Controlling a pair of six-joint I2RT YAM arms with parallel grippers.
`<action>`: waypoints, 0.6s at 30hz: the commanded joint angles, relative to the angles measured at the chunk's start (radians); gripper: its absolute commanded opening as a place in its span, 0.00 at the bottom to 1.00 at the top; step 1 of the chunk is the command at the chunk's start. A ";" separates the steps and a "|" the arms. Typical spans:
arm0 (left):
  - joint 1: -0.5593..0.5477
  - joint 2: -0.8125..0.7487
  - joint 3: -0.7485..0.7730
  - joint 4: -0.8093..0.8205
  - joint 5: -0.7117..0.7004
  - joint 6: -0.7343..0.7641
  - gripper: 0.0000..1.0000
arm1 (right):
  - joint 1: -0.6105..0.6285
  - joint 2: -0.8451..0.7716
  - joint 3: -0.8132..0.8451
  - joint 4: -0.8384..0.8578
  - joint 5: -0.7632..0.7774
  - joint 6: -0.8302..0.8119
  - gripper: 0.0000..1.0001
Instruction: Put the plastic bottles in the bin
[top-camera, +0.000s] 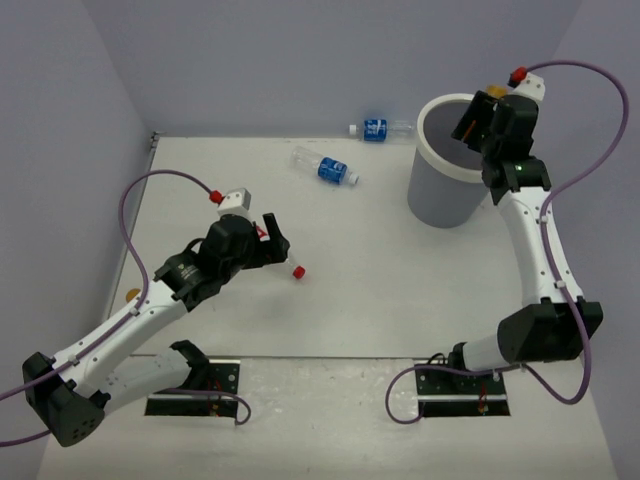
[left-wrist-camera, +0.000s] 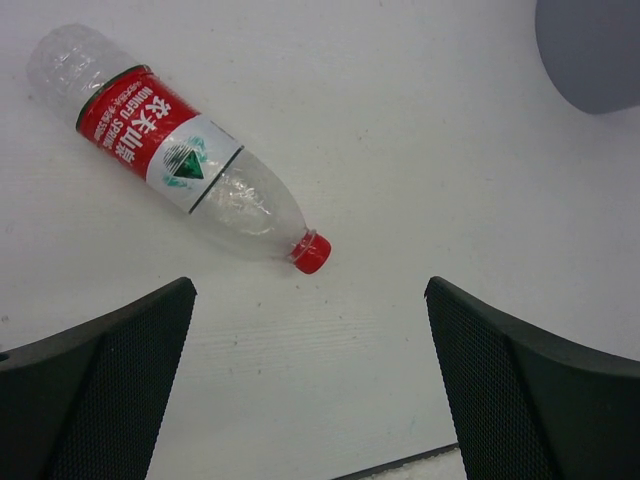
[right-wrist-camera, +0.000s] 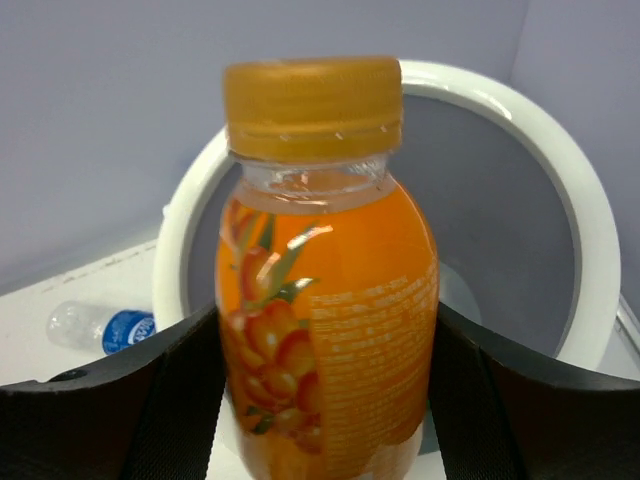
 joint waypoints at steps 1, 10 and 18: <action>0.001 -0.008 -0.001 0.020 -0.038 -0.015 1.00 | -0.008 0.017 0.052 -0.057 0.001 0.026 0.90; 0.000 0.001 -0.029 0.038 -0.059 -0.036 1.00 | -0.009 -0.059 0.046 -0.099 -0.050 0.028 0.99; 0.024 0.156 0.014 -0.001 -0.168 -0.156 1.00 | -0.010 -0.300 -0.181 -0.081 -0.149 0.020 0.99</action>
